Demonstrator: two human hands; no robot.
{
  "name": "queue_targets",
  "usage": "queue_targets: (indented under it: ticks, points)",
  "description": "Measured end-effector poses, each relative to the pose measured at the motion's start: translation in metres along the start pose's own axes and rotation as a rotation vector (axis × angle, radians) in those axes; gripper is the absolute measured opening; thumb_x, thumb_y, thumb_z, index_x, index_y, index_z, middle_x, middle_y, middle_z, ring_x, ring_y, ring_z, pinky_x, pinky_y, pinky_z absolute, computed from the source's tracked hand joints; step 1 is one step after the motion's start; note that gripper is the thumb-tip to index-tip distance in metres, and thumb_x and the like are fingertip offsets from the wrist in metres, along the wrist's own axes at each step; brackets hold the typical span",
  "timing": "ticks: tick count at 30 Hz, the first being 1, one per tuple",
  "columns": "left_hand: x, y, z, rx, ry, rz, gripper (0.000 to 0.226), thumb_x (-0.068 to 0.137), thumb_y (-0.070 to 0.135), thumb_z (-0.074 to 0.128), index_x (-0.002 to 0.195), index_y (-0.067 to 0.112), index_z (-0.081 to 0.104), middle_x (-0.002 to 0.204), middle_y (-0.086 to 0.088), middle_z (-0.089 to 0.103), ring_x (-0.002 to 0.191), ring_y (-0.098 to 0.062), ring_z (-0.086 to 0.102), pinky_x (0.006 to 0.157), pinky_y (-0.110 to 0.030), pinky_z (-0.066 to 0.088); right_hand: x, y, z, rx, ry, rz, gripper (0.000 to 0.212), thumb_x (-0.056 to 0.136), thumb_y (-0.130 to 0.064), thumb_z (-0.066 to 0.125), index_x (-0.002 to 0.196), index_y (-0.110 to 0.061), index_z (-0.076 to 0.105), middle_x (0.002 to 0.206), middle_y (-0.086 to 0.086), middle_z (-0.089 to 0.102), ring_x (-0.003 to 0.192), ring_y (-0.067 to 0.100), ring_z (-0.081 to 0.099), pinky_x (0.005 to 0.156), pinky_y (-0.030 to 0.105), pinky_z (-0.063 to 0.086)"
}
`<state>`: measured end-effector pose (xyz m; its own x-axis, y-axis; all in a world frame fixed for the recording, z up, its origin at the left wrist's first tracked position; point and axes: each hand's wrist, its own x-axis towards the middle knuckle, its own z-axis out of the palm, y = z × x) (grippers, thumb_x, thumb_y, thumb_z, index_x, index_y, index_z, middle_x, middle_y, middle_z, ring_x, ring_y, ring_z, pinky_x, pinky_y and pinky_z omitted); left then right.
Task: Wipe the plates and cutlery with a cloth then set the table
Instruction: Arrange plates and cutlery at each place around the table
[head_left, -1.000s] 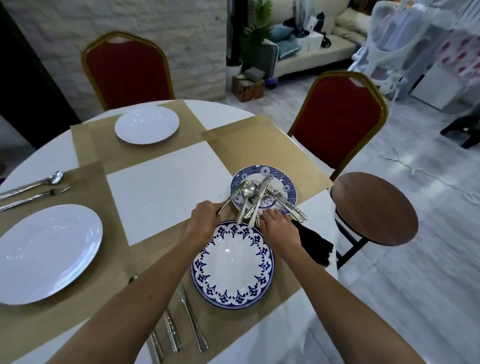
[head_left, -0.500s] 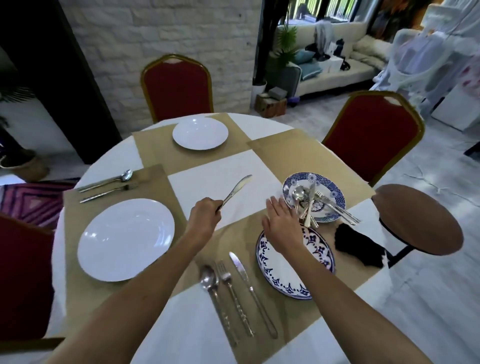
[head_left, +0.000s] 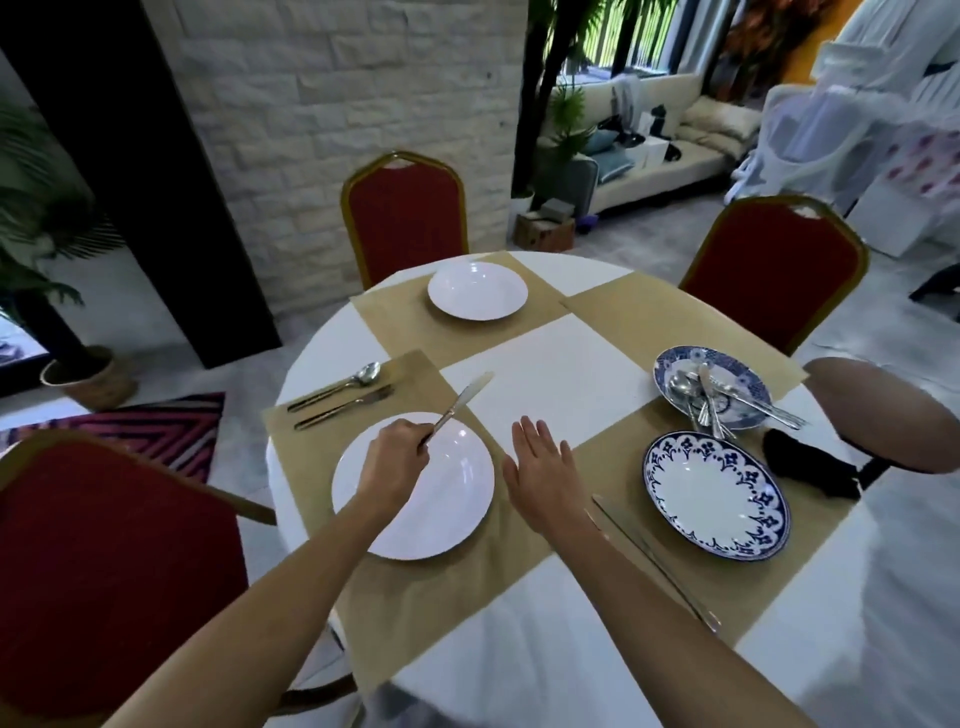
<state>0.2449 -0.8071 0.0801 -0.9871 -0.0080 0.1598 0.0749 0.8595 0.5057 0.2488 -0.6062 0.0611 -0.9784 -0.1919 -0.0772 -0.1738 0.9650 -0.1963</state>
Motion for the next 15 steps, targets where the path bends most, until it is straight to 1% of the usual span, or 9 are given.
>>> queue_targets:
  ticks: [2, 3, 5, 6, 9, 11, 12, 13, 15]
  points:
    - [-0.006, -0.016, -0.007, -0.004, 0.029, -0.022, 0.013, 0.083, -0.003, 0.052, 0.083, 0.002, 0.064, 0.077, -0.014, 0.06, 0.071, -0.028, 0.055, 0.058, -0.034, 0.037, -0.002, -0.016, 0.008, 0.0, 0.018, -0.029, 0.055, 0.105, -0.036, 0.02, 0.154, -0.013, 0.012, 0.162, 0.002, 0.008, 0.15, 0.02, 0.003, 0.119, 0.043, 0.008]
    - [-0.009, -0.024, -0.011, 0.011, 0.028, -0.038, 0.016, 0.084, -0.002, 0.053, 0.089, 0.003, 0.067, 0.081, -0.015, 0.061, 0.072, -0.026, 0.054, 0.058, -0.032, 0.036, -0.005, -0.025, 0.012, 0.004, 0.016, -0.034, 0.055, 0.105, -0.036, 0.021, 0.154, -0.013, 0.013, 0.162, 0.002, 0.009, 0.15, 0.02, 0.004, 0.119, 0.043, 0.009]
    - [-0.012, -0.041, -0.018, 0.008, 0.021, -0.063, 0.019, 0.086, 0.0, 0.054, 0.096, 0.006, 0.069, 0.086, -0.014, 0.063, 0.073, -0.021, 0.05, 0.06, -0.027, 0.032, -0.01, -0.042, 0.017, 0.015, 0.008, -0.032, 0.055, 0.104, -0.035, 0.022, 0.153, -0.012, 0.014, 0.162, 0.003, 0.01, 0.149, 0.021, 0.005, 0.119, 0.044, 0.01]
    - [-0.011, -0.051, -0.022, 0.006, 0.027, -0.051, 0.019, 0.086, 0.001, 0.054, 0.097, 0.007, 0.069, 0.087, -0.013, 0.063, 0.075, -0.021, 0.051, 0.061, -0.027, 0.033, -0.011, -0.05, 0.019, 0.015, 0.018, -0.032, 0.055, 0.104, -0.035, 0.022, 0.153, -0.012, 0.014, 0.162, 0.003, 0.011, 0.149, 0.021, 0.005, 0.118, 0.044, 0.01]
    - [-0.006, -0.079, -0.03, -0.025, 0.049, -0.037, 0.017, 0.083, 0.0, 0.054, 0.089, 0.007, 0.069, 0.081, -0.008, 0.064, 0.075, -0.025, 0.059, 0.06, -0.032, 0.041, -0.007, -0.069, 0.027, 0.017, 0.019, -0.012, 0.056, 0.104, -0.037, 0.019, 0.154, -0.013, 0.012, 0.162, 0.004, 0.01, 0.15, 0.021, 0.003, 0.119, 0.043, 0.008]
    - [0.001, -0.102, -0.038, -0.037, 0.048, -0.018, 0.015, 0.082, -0.001, 0.054, 0.08, 0.006, 0.067, 0.072, -0.004, 0.061, 0.068, -0.019, 0.053, 0.054, -0.028, 0.035, -0.001, -0.086, 0.033, 0.011, 0.043, 0.022, 0.063, 0.099, -0.044, 0.006, 0.154, -0.014, 0.013, 0.162, 0.003, 0.011, 0.149, 0.02, 0.005, 0.119, 0.042, 0.008]
    - [0.005, -0.111, -0.042, -0.048, 0.034, -0.007, 0.015, 0.081, -0.002, 0.053, 0.076, 0.005, 0.065, 0.067, -0.003, 0.057, 0.064, -0.017, 0.049, 0.052, -0.027, 0.033, 0.001, -0.095, 0.035, -0.006, 0.066, 0.037, 0.071, 0.094, -0.047, -0.003, 0.154, -0.014, 0.014, 0.162, 0.003, 0.013, 0.149, 0.02, 0.006, 0.119, 0.042, 0.009]
    - [0.01, -0.124, -0.046, -0.063, 0.014, 0.013, 0.016, 0.08, -0.001, 0.052, 0.072, 0.004, 0.064, 0.064, -0.003, 0.055, 0.062, -0.018, 0.048, 0.052, -0.027, 0.033, 0.003, -0.107, 0.038, -0.011, 0.082, 0.059, 0.075, 0.09, -0.048, -0.006, 0.154, -0.014, 0.015, 0.162, 0.003, 0.014, 0.149, 0.02, 0.008, 0.119, 0.043, 0.01]
    - [0.018, -0.144, -0.052, -0.102, -0.03, 0.044, 0.016, 0.08, 0.003, 0.051, 0.072, 0.003, 0.064, 0.066, -0.007, 0.06, 0.063, -0.021, 0.053, 0.056, -0.032, 0.041, 0.003, -0.129, 0.047, 0.006, 0.095, 0.102, 0.066, 0.097, -0.044, 0.003, 0.154, -0.013, 0.016, 0.161, 0.004, 0.015, 0.149, 0.021, 0.01, 0.119, 0.044, 0.01]
